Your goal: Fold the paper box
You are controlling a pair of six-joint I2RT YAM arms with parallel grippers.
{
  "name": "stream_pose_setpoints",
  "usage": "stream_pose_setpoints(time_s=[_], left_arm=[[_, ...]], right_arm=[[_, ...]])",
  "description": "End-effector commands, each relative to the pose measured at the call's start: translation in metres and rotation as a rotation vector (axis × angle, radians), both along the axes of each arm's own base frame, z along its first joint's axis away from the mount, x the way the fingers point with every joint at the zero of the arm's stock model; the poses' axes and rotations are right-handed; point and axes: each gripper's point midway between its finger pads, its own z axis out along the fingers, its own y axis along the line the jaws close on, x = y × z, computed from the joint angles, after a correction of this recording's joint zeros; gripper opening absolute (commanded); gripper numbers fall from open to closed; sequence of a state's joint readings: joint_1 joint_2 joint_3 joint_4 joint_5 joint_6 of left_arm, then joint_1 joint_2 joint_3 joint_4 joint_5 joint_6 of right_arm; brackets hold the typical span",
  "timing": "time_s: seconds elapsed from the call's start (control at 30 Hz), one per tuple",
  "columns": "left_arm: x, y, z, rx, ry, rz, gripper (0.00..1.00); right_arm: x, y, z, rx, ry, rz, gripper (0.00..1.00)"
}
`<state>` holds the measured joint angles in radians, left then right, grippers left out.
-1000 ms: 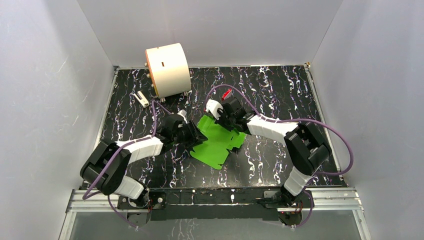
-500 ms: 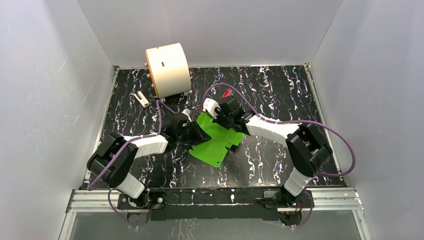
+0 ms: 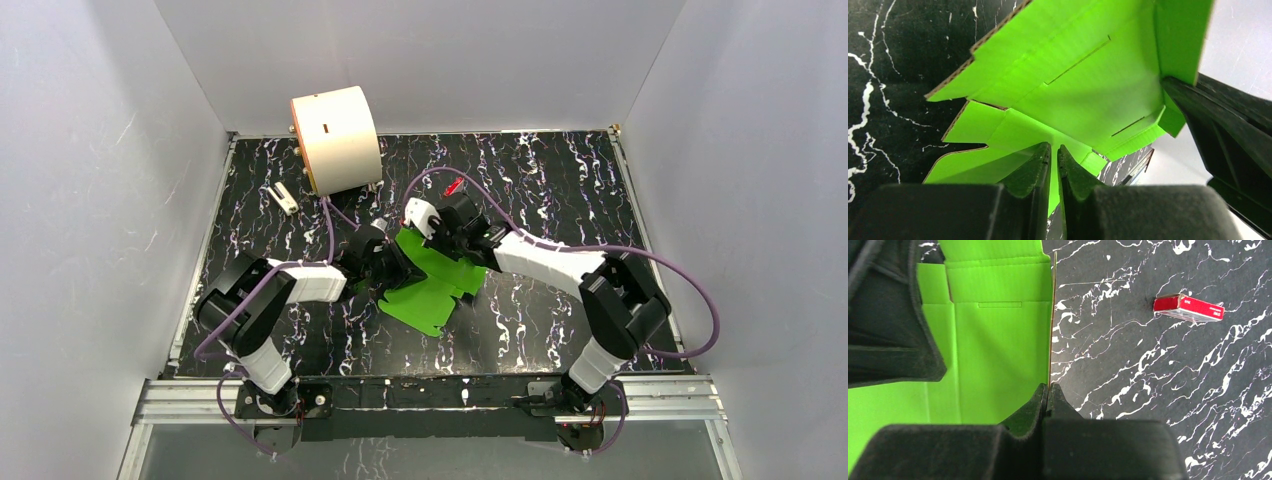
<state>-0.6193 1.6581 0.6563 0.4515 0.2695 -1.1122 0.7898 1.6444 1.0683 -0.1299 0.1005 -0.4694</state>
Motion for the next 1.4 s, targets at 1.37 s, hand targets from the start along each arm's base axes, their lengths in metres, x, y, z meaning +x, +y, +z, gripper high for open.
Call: stream_pose_setpoints(time_s=[1.37], left_arm=[[-0.023, 0.022, 0.01, 0.07, -0.06, 0.003, 0.15]], right_arm=[[-0.023, 0.022, 0.068, 0.079, -0.166, -0.077, 0.0]])
